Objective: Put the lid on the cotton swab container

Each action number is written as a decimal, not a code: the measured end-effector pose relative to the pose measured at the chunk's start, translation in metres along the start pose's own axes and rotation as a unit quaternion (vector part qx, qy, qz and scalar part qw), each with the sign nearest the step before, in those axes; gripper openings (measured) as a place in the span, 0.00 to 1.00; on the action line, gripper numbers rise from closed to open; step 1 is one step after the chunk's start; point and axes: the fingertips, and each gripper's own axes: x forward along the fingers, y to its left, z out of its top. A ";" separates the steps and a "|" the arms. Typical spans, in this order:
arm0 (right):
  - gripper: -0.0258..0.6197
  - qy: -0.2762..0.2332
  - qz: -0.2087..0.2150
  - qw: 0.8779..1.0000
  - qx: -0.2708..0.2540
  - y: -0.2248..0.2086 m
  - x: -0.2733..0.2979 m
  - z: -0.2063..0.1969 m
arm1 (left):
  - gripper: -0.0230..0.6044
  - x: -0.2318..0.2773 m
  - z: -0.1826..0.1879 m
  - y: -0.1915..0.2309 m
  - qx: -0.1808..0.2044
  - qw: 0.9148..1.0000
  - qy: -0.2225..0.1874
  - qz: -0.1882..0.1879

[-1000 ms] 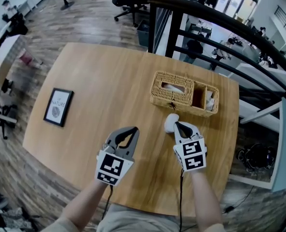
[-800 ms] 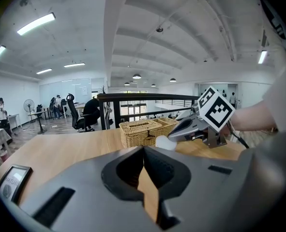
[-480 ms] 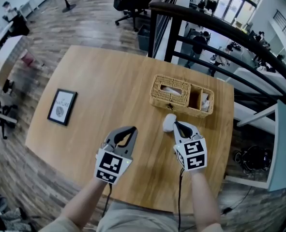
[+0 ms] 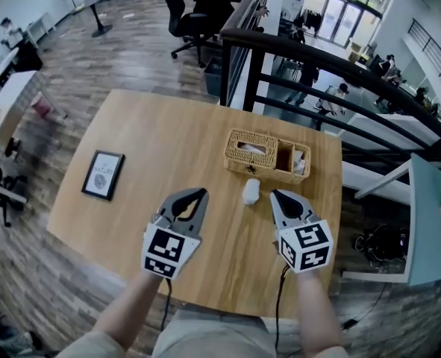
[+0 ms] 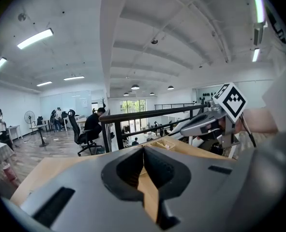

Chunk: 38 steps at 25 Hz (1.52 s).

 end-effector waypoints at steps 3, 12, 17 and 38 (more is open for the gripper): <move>0.08 -0.022 -0.005 1.000 -0.010 0.007 -0.027 0.027 | 0.07 -0.014 0.022 -0.004 0.007 1.000 -0.014 -0.003; 0.08 -0.082 0.004 0.997 -0.013 0.036 -0.106 0.076 | 0.07 -0.066 0.070 -0.022 0.023 0.998 -0.052 -0.003; 0.08 -0.095 0.013 0.995 -0.010 0.052 -0.136 0.084 | 0.07 -0.087 0.083 -0.033 0.048 0.997 -0.056 0.002; 0.08 -0.114 0.013 0.993 0.039 0.104 -0.212 0.066 | 0.07 -0.156 0.090 -0.066 0.015 0.997 -0.068 -0.027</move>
